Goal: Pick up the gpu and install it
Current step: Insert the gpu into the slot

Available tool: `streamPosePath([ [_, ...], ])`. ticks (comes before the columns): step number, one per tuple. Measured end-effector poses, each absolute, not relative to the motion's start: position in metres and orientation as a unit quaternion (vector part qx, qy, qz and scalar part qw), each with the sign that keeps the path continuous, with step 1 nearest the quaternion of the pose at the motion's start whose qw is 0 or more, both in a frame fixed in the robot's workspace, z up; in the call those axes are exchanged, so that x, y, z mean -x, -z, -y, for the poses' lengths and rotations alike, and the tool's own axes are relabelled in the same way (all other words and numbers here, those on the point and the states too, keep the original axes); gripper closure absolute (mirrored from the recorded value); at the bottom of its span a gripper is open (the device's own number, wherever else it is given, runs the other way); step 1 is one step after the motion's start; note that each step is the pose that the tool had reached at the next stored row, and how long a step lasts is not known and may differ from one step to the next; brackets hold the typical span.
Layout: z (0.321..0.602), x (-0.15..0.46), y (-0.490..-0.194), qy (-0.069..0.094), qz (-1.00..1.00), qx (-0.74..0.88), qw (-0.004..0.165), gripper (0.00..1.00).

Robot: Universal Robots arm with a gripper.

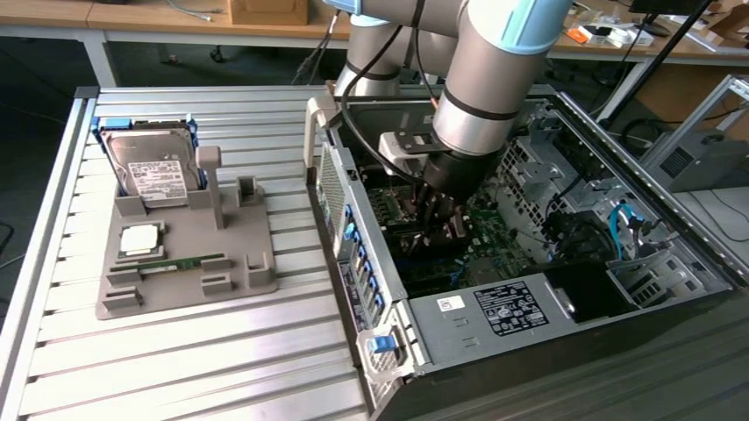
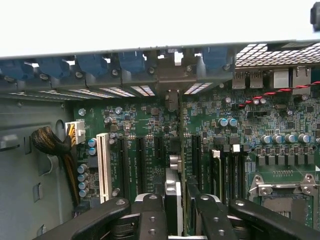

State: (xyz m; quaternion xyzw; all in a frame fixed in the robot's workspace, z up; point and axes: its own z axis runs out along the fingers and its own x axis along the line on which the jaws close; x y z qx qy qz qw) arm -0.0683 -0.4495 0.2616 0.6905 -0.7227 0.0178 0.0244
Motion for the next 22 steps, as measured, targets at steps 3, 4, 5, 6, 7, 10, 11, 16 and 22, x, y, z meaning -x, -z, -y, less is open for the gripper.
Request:
streamPosePath([
  [3,0.4496,0.0683,-0.2616,-0.018,0.722,-0.691,0.024,0.73],
  [4,0.4496,0.0683,-0.2616,-0.018,0.722,-0.692,0.024,0.73],
  [5,0.4496,0.0683,-0.2616,-0.018,0.721,-0.692,0.024,0.73],
  [6,0.4496,0.0682,-0.2616,-0.018,0.719,-0.695,0.024,0.73],
  [7,0.4497,0.0683,-0.2613,-0.018,0.719,-0.695,0.024,0.73],
  [10,0.4496,0.0683,-0.2553,-0.018,0.719,-0.695,0.024,0.73],
  [11,0.4496,0.0683,-0.2553,-0.018,0.719,-0.695,0.024,0.73],
  [16,0.4496,0.0692,-0.258,-0.016,0.719,-0.695,0.022,0.73],
  [22,0.4497,0.0703,-0.2537,-0.016,0.719,-0.695,0.022,0.73],
])
